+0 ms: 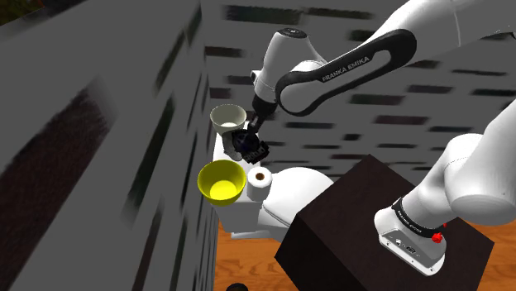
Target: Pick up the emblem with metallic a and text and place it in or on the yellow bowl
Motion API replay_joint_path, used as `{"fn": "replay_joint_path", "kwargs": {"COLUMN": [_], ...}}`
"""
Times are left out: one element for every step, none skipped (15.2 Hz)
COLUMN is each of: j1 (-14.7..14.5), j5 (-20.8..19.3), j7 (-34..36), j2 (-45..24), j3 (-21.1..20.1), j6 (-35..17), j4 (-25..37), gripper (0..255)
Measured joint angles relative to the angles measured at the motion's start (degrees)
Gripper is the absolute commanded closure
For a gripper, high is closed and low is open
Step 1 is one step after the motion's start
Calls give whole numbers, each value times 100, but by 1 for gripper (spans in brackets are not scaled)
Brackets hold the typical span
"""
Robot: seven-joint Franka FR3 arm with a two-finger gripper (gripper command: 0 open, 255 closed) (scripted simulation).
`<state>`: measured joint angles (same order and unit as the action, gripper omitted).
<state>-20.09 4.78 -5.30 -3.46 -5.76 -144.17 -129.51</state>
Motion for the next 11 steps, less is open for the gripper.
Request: {"fn": "replay_joint_path", "kwargs": {"j1": [-53,-121,-212,-291,-357,-421,-457,-475,-487,-494,-497], "j5": [-51,-99,-160,-218,-265,-320,-343,-362,-379,-392,-403], "j7": [138,294,495,678,828,976,1057,1100,1129,1148,1158], "j2": [-33,-37,-24,-42,-59,-116,-113,-147,-194,-232,-276], "j3": [-38,-89,-157,-216,-266,-310,-336,-348,-353,-356,-355], "j6": [90,143,178,232,252,322,319,276,203,145,78], "j4": [130,194,224,304,345,472,469,460,433,411,387], "gripper": [255,255,255,255,255,255,255,255,255,255,255]}}
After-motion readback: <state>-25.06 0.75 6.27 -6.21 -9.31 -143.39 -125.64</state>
